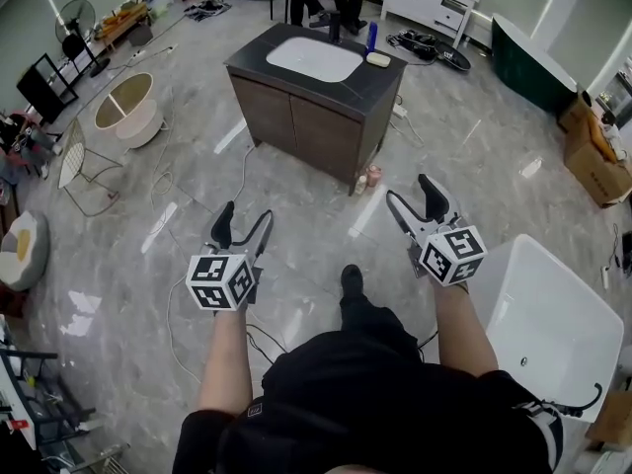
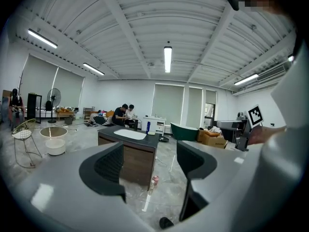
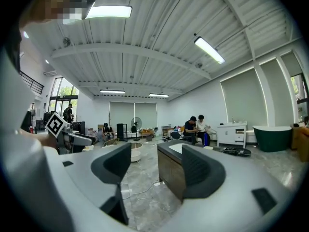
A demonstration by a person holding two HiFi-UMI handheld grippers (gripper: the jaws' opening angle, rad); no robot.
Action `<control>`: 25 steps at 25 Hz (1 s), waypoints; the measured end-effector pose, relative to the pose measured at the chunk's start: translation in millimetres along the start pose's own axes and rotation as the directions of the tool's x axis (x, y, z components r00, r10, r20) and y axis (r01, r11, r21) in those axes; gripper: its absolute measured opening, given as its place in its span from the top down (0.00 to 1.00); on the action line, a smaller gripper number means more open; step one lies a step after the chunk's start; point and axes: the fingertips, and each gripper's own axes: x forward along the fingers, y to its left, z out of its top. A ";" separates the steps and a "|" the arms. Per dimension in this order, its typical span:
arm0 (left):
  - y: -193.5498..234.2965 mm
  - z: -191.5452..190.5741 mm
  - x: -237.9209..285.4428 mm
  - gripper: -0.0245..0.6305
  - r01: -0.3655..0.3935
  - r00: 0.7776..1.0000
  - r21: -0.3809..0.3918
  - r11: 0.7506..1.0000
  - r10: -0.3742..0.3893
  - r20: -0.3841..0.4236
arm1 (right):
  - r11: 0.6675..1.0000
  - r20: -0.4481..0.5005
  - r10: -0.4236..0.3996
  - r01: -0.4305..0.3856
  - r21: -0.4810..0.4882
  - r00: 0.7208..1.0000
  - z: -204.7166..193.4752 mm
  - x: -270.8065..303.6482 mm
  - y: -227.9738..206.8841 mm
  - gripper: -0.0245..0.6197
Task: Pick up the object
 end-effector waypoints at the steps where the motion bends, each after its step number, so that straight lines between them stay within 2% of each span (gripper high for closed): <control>1: 3.3 -0.7 7.8 0.45 -0.001 1.000 -0.002 1.000 0.001 -0.006 | 1.000 -0.007 0.002 -0.002 0.009 1.000 -3.7 7.7 -5.4 0.51; 8: 38.9 1.4 74.8 0.45 -0.030 0.998 -0.013 0.999 0.029 -0.058 | 0.998 -0.040 0.031 -0.029 0.049 0.999 -22.9 82.5 -45.5 0.51; 16: 66.0 25.8 197.0 0.46 -0.058 0.992 -0.006 0.998 0.057 -0.113 | 0.994 -0.079 0.081 -0.075 0.076 0.994 -30.7 183.3 -125.2 0.51; 19: 69.6 39.2 245.1 0.46 -0.056 0.992 -0.017 0.998 0.054 -0.116 | 0.993 -0.079 0.092 -0.085 0.084 0.993 -28.6 213.8 -157.8 0.51; 25: 60.1 64.3 309.0 0.46 -0.033 0.994 0.033 0.999 0.036 -0.105 | 0.993 -0.074 0.088 -0.081 0.090 0.993 -24.5 243.6 -209.0 0.51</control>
